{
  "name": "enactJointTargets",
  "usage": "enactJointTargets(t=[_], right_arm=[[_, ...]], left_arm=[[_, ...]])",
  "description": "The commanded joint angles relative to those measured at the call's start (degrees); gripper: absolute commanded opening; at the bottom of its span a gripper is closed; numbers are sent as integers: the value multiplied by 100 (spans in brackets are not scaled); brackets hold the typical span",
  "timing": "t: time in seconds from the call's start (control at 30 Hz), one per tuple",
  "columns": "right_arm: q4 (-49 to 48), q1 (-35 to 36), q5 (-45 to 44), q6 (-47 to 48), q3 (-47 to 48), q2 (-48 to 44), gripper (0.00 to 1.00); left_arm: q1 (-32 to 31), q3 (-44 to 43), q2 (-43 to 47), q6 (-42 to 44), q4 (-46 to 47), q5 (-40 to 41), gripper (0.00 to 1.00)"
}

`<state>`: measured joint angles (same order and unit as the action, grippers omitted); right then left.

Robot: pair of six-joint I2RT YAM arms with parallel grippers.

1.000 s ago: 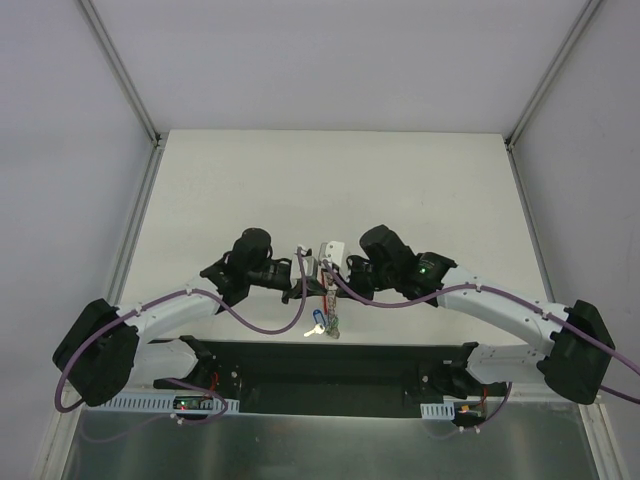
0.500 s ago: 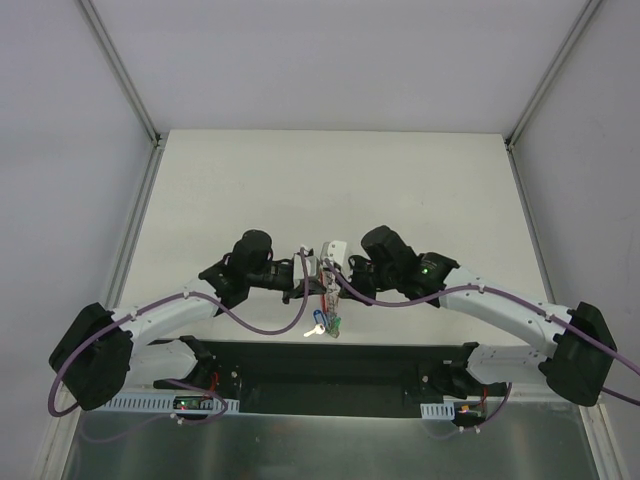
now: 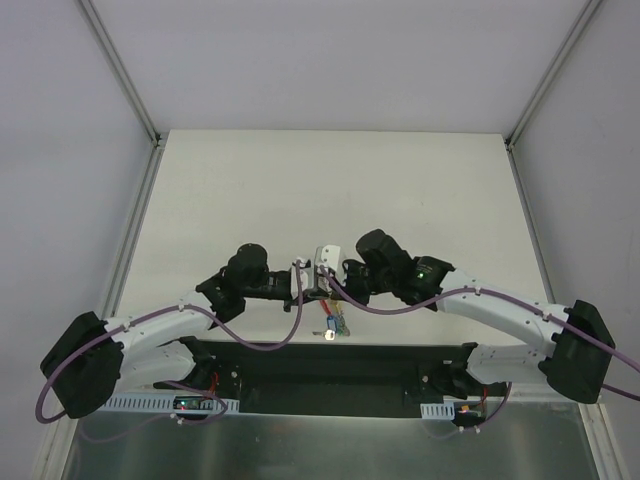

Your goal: Put the keys on the keyring

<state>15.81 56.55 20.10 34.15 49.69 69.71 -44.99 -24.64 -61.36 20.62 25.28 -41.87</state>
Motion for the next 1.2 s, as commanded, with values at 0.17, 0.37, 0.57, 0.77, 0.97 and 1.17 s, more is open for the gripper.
enactJointTargets(t=[0.17,0.37,0.57,0.77,0.97,1.17], right_arm=[[-263,31,-208,136,-214,-414,1],[-307,-57,-392,109,-267,-424,1],[-316,-101,-559,48,-267,-292,1],[-368,-189,-577,-5,-302,-309,1],[-368,-215,-595,-22,-285,-257,1],[-377,-233,-603,-40,-250,-160,1]], left_arm=[[359,442,309,-557,1055,-311,0],[992,812,-112,-1401,2287,-990,0],[1624,900,-1236,-3215,4193,-615,0],[2566,760,-2492,-5855,5295,-74,0],[2241,276,-2321,-4854,3580,-261,0],[1898,91,-1668,-3487,2394,-338,0]])
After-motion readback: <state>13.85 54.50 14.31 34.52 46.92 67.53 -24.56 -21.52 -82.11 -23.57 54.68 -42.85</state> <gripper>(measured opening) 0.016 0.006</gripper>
